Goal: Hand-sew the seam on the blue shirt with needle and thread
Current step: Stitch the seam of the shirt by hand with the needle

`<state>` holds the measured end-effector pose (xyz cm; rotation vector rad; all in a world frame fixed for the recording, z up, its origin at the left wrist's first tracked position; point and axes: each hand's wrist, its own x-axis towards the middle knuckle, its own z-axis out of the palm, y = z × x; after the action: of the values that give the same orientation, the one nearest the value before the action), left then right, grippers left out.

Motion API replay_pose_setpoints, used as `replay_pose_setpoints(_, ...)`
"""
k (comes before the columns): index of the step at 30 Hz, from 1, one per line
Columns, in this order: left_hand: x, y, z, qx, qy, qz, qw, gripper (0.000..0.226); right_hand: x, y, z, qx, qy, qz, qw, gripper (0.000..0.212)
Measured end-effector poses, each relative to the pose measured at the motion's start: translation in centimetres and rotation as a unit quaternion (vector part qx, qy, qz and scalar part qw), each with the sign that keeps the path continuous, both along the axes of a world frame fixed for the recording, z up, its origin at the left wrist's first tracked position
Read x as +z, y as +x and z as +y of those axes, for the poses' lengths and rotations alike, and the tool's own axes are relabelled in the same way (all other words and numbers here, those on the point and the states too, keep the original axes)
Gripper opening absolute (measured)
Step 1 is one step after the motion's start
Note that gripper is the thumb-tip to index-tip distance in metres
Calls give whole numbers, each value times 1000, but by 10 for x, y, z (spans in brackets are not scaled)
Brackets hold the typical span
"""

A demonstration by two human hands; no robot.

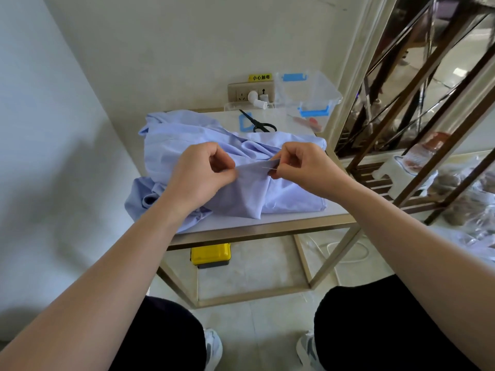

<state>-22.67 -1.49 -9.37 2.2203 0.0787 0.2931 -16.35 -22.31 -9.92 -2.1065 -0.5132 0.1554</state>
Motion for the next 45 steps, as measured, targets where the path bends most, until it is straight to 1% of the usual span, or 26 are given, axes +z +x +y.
replay_pose_setpoints(2,2,5,-2,-24,4,18,1000,18,-1,1,2,1,3,-4,1000,18)
replay_pose_setpoints(4,3,11,-7,-44,42,29,998,27,-2,2,3,0,11,-8,1000,13)
replay_pose_setpoints(6,1,13,-12,-47,65,28,996,28,-3,2,4,0,17,-15,1000,12)
replay_pose_setpoints(11,-9,16,-23,-1,47,3,999,26,-4,-3,3,6,36,-8,999,11)
replay_pose_setpoints(13,-9,17,-26,-1,35,-13,999,28,-2,-5,2,9,50,8,999,12)
replay_pose_setpoints(16,-10,16,-30,-11,-6,-24,1000,29,-2,-6,-1,16,83,40,996,10)
replay_pose_setpoints(19,-14,16,-28,-24,-19,-16,999,18,-3,-5,-5,26,100,53,993,9)
replay_pose_setpoints(21,-16,16,-26,-31,-32,-11,999,18,-4,-5,-6,32,104,57,992,11)
replay_pose_setpoints(24,-14,12,-23,-35,-74,-6,997,10,-4,-5,-5,37,107,61,992,11)
replay_pose_setpoints(27,-12,9,-21,-33,-120,14,992,9,-3,-5,-4,36,102,58,992,16)
replay_pose_setpoints(29,-12,8,-21,-27,-133,22,990,7,-2,-7,-2,34,99,52,993,19)
replay_pose_setpoints(34,-12,7,-21,-22,-136,25,990,6,-3,-9,1,22,85,38,995,21)
replay_pose_setpoints(39,-12,7,-21,-20,-131,26,991,8,-5,-9,2,14,75,33,997,16)
replay_pose_setpoints(45,-12,7,-21,-21,-132,33,991,10,-5,-10,1,10,70,30,997,21)
